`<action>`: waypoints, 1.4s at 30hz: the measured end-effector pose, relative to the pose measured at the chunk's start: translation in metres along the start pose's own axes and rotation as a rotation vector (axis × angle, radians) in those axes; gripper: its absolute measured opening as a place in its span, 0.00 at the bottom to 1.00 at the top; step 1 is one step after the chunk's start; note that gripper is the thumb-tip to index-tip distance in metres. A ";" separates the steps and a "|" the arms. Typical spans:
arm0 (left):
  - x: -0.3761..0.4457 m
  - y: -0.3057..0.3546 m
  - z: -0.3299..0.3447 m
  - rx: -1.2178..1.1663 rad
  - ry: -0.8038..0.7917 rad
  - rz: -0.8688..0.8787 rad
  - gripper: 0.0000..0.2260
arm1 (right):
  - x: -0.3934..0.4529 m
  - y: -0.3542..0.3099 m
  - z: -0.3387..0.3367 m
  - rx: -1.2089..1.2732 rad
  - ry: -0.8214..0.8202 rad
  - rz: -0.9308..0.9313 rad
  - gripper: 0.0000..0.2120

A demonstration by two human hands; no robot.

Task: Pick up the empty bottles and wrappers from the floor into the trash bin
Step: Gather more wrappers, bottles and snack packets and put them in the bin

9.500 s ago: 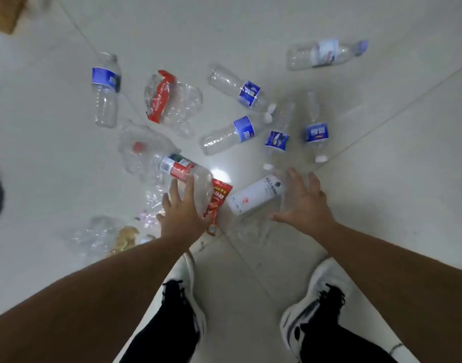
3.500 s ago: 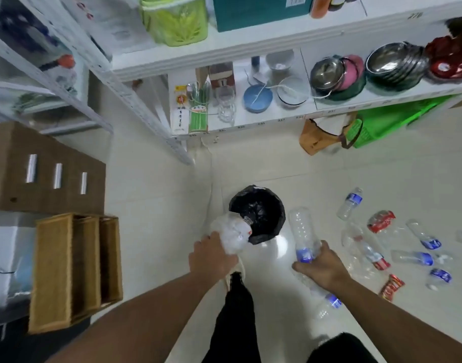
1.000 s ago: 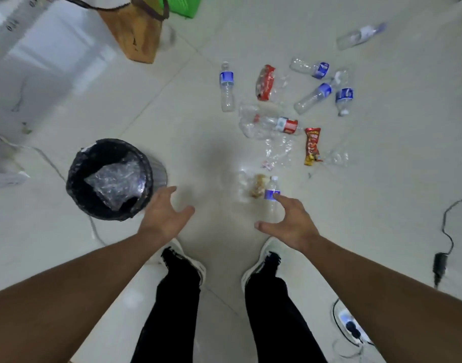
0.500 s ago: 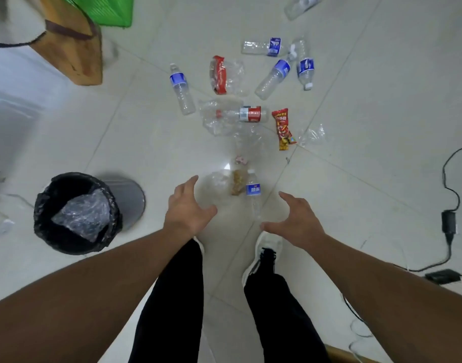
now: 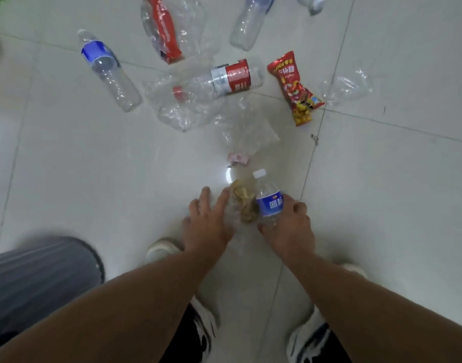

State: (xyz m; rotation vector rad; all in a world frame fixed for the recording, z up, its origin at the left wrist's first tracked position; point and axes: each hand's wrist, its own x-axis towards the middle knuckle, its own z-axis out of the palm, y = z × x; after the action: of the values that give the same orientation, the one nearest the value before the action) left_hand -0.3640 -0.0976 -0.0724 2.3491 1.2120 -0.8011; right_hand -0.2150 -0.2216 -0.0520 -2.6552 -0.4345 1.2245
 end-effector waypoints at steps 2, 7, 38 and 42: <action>0.002 -0.010 0.006 -0.024 0.054 0.018 0.36 | 0.007 0.010 0.009 0.063 0.038 0.015 0.38; -0.037 -0.023 -0.058 -0.116 0.075 -0.008 0.23 | -0.035 0.010 -0.040 0.199 0.081 0.109 0.37; -0.112 0.004 -0.348 -0.380 0.152 -0.382 0.18 | -0.036 -0.114 -0.388 0.040 0.003 -0.097 0.32; -0.082 0.040 -0.329 -0.433 0.088 -0.435 0.19 | 0.013 -0.099 -0.402 -0.057 -0.031 -0.106 0.36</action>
State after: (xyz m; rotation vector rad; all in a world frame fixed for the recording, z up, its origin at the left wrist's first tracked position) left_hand -0.2661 0.0148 0.2346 1.8124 1.7658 -0.4926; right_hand 0.0817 -0.1425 0.2256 -2.6249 -0.6155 1.2402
